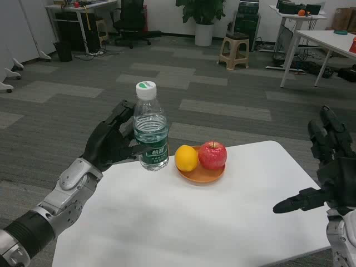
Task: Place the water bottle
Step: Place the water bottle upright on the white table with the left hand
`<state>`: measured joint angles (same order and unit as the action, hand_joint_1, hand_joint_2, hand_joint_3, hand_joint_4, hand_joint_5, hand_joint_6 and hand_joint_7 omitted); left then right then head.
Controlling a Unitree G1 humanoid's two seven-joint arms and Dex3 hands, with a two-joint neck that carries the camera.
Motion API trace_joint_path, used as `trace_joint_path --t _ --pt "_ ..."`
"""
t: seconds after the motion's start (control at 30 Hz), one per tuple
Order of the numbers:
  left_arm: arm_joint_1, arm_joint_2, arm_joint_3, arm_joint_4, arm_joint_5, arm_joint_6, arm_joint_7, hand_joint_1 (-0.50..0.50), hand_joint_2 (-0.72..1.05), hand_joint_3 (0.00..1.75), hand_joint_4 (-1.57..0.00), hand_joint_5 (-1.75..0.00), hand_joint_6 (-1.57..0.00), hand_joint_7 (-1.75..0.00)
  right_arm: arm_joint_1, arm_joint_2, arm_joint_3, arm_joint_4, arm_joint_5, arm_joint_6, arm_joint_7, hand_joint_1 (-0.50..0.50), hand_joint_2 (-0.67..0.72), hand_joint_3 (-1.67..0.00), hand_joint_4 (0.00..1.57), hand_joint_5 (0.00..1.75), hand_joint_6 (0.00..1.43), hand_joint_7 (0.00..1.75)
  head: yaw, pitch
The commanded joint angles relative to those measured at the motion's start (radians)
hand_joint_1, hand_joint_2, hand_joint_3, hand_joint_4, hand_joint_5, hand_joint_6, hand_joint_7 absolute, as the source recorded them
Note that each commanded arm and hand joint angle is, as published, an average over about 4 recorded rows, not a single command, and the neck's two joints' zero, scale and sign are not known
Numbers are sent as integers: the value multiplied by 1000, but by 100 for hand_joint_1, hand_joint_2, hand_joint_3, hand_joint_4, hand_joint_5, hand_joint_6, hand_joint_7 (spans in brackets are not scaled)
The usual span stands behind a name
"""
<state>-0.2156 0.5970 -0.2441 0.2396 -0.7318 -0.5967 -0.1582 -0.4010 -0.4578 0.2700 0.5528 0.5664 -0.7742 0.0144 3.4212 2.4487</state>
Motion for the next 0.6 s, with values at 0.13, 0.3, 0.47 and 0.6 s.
trace_joint_path --t 0.13,0.3,0.47,0.6 --pt "15 -12 28 -17 5 -15 -1 -28 105 15 -90 -175 -35 -166 -8 3 -2 21 9 -7 -10 -50 28 0 0 0 0 7 18 -12" --pt "15 -13 29 -16 6 -15 -1 -28 105 17 -90 -175 -37 -164 -8 4 0 24 9 -7 -10 -50 28 0 0 0 0 7 16 -14" --pt "13 -16 29 -13 6 -15 -1 -28 105 17 -90 -175 -37 -166 -9 4 -1 26 9 -7 -10 -49 28 0 0 0 0 7 17 -15" --pt "12 -17 29 -12 8 -16 -1 -28 105 17 -90 -175 -37 -166 -9 4 -2 28 9 -7 -10 -50 28 0 0 0 0 7 17 -19"
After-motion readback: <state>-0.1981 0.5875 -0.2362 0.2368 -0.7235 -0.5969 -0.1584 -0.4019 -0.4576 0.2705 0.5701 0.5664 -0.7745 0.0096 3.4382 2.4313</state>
